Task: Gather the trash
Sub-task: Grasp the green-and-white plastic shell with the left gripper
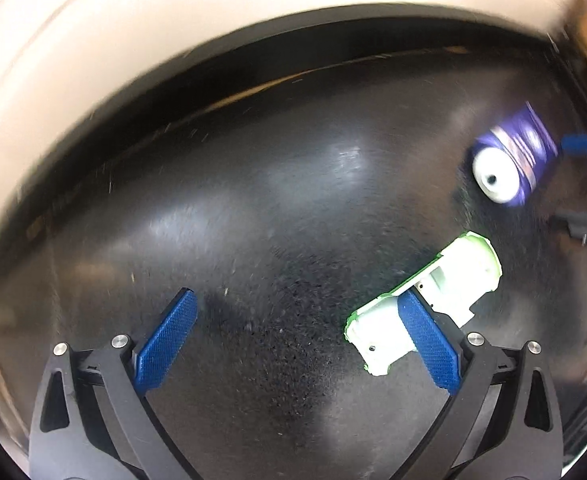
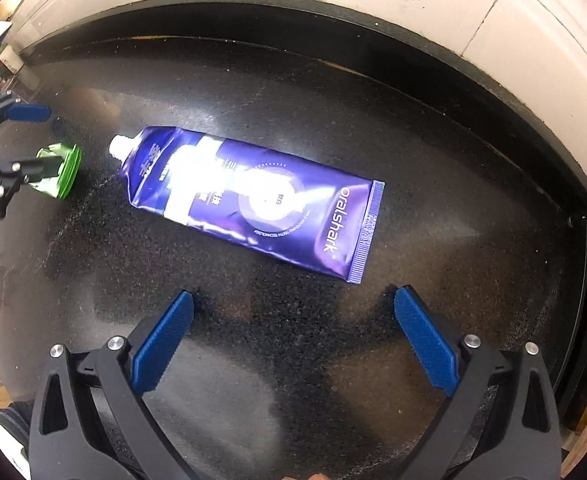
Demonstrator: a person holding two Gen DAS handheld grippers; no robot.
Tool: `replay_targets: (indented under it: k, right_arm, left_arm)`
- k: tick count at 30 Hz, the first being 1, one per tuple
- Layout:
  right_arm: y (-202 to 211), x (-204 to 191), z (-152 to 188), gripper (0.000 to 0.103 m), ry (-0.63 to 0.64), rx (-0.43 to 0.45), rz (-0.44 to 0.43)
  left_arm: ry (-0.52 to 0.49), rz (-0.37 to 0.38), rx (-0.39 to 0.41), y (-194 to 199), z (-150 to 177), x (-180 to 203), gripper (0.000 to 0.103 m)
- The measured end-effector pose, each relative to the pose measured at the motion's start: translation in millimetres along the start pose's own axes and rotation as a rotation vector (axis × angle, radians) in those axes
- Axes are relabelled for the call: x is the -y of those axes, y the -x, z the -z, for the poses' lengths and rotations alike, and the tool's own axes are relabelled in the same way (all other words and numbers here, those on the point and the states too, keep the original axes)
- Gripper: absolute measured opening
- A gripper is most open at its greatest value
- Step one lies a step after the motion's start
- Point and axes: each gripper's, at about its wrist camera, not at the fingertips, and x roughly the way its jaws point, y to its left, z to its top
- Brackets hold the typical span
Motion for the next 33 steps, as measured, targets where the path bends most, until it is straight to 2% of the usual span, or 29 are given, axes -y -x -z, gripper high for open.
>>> replay_targets:
  k: [3, 9, 14, 17, 20, 22, 23, 24, 25, 26, 27, 31, 32, 33]
  right_arm:
    - [2, 2, 0, 0.098, 0.002, -0.002, -0.002]
    - [1, 3, -1, 0.098, 0.004, -0.002, -0.003]
    - [1, 2, -2, 0.098, 0.006, -0.002, -0.003]
    - [1, 2, -1, 0.098, 0.006, 0.001, -0.004]
    - [1, 5, -3, 0.098, 0.007, 0.002, -0.005]
    - [1, 4, -2, 0.098, 0.007, 0.005, -0.005]
    - [2, 4, -2, 0.098, 0.006, 0.007, -0.006]
    - [2, 4, -1, 0.098, 0.006, 0.01, -0.006]
    - [2, 4, -1, 0.098, 0.006, 0.012, -0.006]
    - [2, 5, 0, 0.098, 0.006, 0.013, -0.006]
    - [2, 5, 1, 0.098, 0.005, 0.014, -0.006]
    - [1, 5, 0, 0.098, 0.006, 0.008, -0.006]
    - [2, 5, 0, 0.098, 0.003, 0.006, -0.006]
    - [1, 5, -2, 0.098, 0.004, 0.005, -0.006]
  left_arm:
    - [-0.139, -0.031, 0.018, -1, -11, 24, 0.097]
    - [-0.307, -0.037, 0.032, -6, -30, 53, 0.097]
    - [-0.547, -0.067, 0.052, -9, -32, 77, 0.097]
    - [-0.658, -0.01, 0.031, -12, -41, 92, 0.097]
    - [-0.627, 0.096, -0.023, -20, -49, 97, 0.095]
    - [-0.567, 0.179, -0.041, -27, -52, 93, 0.083]
    - [-0.524, 0.213, -0.023, -26, -55, 91, 0.072]
    - [-0.509, 0.22, -0.005, -25, -55, 91, 0.054]
    - [-0.486, 0.232, 0.011, -24, -53, 88, 0.04]
    - [-0.458, 0.247, 0.017, -24, -55, 86, 0.018]
    - [-0.43, 0.226, 0.021, -23, -55, 84, 0.013]
    - [-0.313, 0.22, 0.055, -20, -40, 72, 0.01]
    - [-0.266, 0.212, 0.062, -20, -36, 69, 0.002]
    - [-0.23, 0.198, 0.068, -21, -31, 66, 0.002]
